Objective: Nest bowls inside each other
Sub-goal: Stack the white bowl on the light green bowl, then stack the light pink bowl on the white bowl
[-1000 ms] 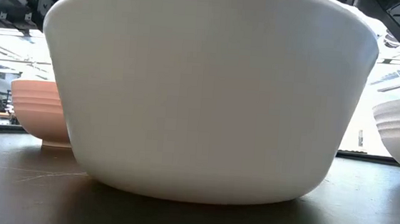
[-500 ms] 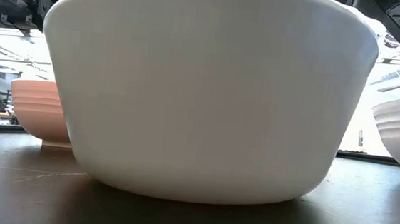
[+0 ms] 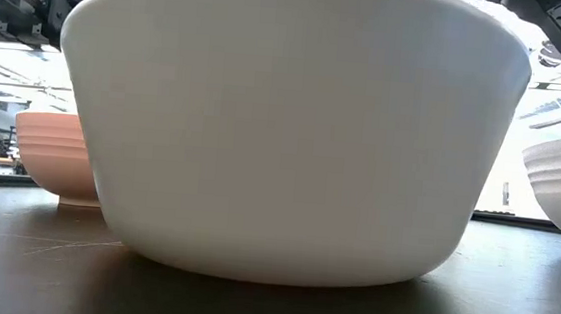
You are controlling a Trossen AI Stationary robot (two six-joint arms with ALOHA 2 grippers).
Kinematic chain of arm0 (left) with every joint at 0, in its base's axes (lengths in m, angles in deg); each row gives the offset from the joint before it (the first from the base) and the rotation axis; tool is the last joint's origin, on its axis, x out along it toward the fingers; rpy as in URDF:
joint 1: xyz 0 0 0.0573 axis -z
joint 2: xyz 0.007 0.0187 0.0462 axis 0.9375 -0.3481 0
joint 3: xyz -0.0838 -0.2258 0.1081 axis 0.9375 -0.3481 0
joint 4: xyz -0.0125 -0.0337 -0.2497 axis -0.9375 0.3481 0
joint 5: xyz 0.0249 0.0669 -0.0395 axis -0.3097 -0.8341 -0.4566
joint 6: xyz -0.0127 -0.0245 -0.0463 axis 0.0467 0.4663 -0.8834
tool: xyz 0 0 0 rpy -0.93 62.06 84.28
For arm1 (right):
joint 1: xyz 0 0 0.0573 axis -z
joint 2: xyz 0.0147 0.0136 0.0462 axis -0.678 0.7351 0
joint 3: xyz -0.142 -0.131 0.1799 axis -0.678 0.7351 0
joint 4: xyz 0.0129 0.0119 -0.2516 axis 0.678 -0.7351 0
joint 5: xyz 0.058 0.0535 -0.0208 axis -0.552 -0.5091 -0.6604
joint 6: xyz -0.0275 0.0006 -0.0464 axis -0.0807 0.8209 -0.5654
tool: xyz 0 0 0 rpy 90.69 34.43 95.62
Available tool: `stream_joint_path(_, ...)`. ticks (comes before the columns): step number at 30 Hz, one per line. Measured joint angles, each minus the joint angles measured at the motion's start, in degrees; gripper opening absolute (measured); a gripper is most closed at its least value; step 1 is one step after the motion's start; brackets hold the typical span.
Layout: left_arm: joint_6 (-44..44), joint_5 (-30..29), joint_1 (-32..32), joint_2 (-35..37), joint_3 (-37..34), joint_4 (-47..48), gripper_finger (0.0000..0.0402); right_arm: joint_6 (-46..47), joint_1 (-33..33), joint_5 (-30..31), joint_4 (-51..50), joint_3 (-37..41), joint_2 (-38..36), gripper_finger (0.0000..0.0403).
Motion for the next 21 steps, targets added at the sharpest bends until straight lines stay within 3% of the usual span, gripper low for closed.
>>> stream_joint_path(9,0.8,0.0,0.0,0.0,0.0,-0.8,0.0097,-2.0,0.5,0.1,1.7,0.0,-5.6,0.0197)
stream_joint_path(16,2.0,0.0,0.0,0.0,0.0,-1.1,0.0097,-2.3,1.9,0.2,2.2,0.2,-10.9,0.0207)
stream_joint_path(21,3.3,0.0,0.0,0.0,0.0,2.7,0.0097,1.6,-1.3,0.1,1.4,2.0,-13.2,0.0204)
